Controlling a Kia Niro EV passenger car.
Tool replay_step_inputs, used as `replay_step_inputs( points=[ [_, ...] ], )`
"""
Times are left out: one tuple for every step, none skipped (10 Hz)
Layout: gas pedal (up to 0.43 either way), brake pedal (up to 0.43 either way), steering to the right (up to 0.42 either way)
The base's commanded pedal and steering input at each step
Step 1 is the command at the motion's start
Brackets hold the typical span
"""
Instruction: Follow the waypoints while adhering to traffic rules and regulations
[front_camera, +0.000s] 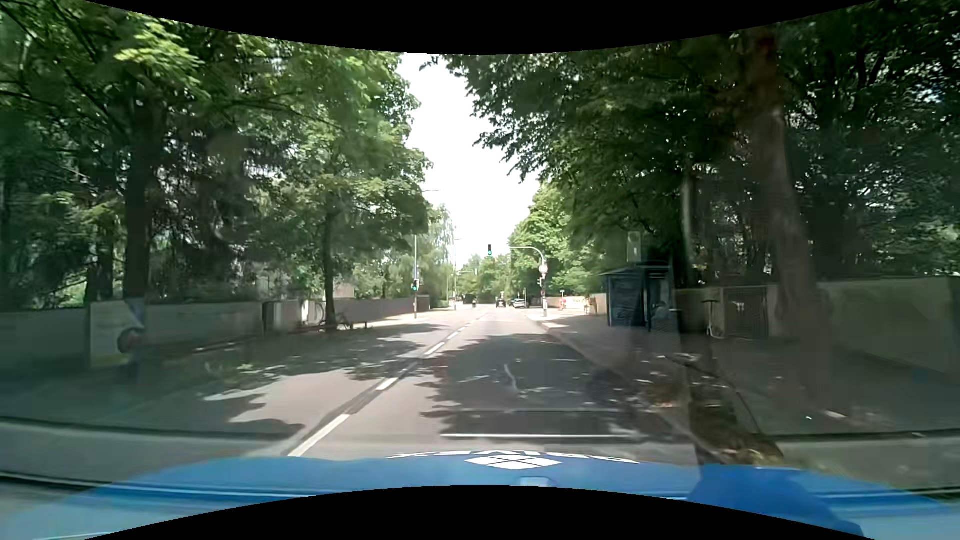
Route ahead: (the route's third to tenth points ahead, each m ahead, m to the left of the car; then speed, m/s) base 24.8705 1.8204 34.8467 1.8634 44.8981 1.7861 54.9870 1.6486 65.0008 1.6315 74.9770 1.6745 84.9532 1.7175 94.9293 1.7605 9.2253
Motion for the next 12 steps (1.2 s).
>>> replay_step_inputs(
  points=[
    [0.157,0.0,0.0],
    [0.157,0.0,0.0],
    [0.157,0.0,0.0],
    [0.157,0.0,0.0],
    [0.157,0.0,0.0],
    [0.169,0.0,0.0],
    [0.177,0.0,0.0],
    [0.189,0.0,0.0],
    [0.189,0.0,0.0],
    [0.189,0.0,0.0],
    [0.189,0.0,0.0],
    [0.22,0.0,0.0]
  ],
)
